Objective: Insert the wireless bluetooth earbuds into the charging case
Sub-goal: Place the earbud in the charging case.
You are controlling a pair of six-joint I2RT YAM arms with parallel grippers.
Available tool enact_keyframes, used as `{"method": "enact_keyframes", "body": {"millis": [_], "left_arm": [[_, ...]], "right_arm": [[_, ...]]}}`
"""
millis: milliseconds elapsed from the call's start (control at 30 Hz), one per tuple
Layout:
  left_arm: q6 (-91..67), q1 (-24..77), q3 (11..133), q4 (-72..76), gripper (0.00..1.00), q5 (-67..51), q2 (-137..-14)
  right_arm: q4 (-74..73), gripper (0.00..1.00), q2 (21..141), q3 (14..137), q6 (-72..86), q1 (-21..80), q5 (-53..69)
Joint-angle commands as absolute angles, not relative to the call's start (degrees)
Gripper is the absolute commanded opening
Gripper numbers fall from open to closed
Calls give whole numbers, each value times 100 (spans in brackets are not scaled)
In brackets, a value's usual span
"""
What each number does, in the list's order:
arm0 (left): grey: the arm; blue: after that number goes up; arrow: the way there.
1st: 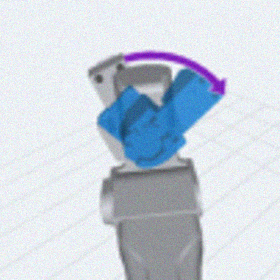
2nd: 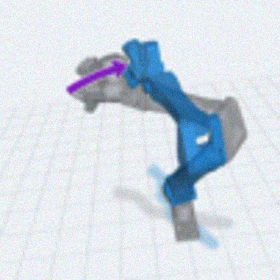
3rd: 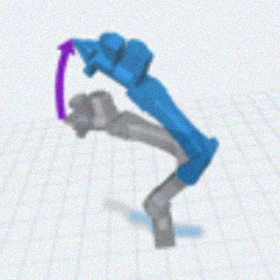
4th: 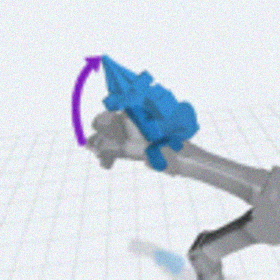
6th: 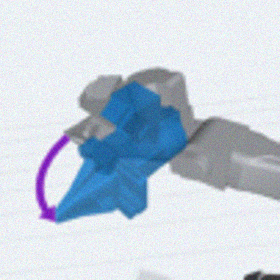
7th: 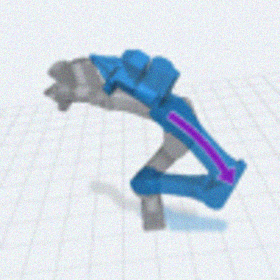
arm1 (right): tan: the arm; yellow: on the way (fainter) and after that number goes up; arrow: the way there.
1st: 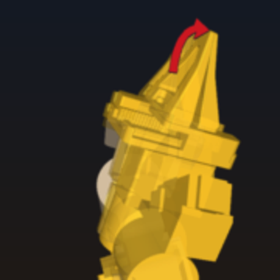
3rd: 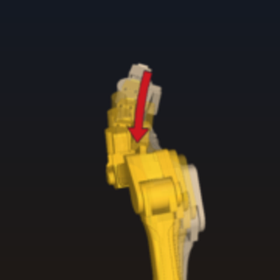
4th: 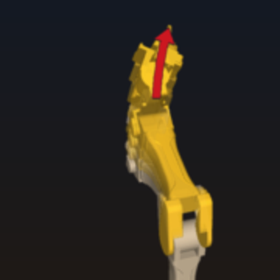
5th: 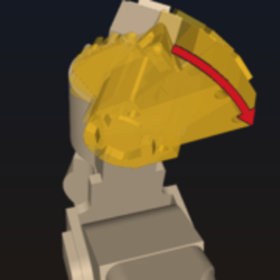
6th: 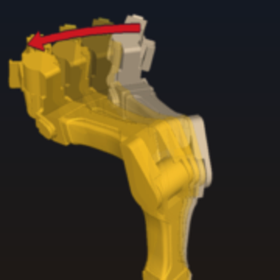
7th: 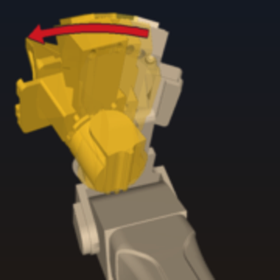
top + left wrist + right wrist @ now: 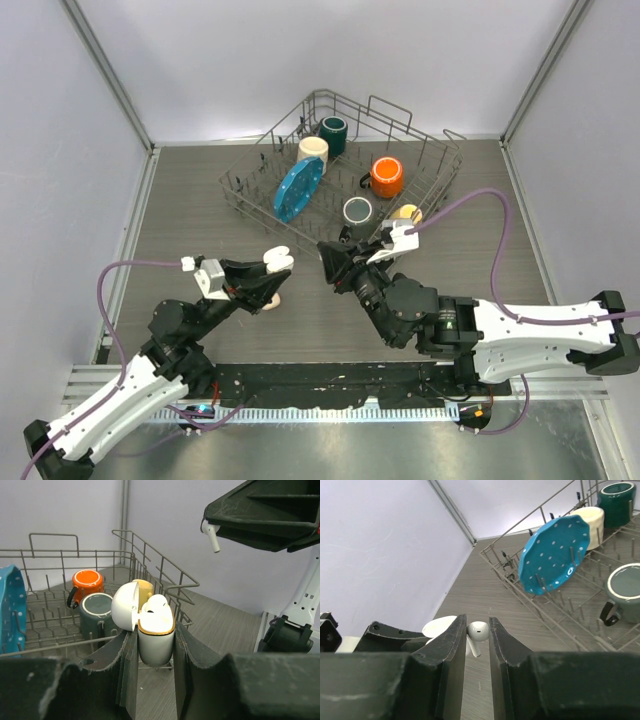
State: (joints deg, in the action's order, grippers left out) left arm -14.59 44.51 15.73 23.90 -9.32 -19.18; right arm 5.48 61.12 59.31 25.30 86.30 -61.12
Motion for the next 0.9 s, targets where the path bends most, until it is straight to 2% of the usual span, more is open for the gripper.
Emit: {"method": "enact_keyframes", "body": {"millis": [0, 200, 867], "left_arm": [[-1476, 4447, 1740, 3111, 0, -1204, -2056], [-1468, 4447, 1723, 3278, 0, -1222, -2136], [-1573, 4447, 1723, 3436, 0, -1327, -2267]], "right_arm": [[1878, 1, 6100, 5661, 2408, 8666, -5907], [3433, 1, 6257, 5081, 1996, 8657, -5441], [4377, 1, 7128, 5282, 1512, 8666, -4843]]}}
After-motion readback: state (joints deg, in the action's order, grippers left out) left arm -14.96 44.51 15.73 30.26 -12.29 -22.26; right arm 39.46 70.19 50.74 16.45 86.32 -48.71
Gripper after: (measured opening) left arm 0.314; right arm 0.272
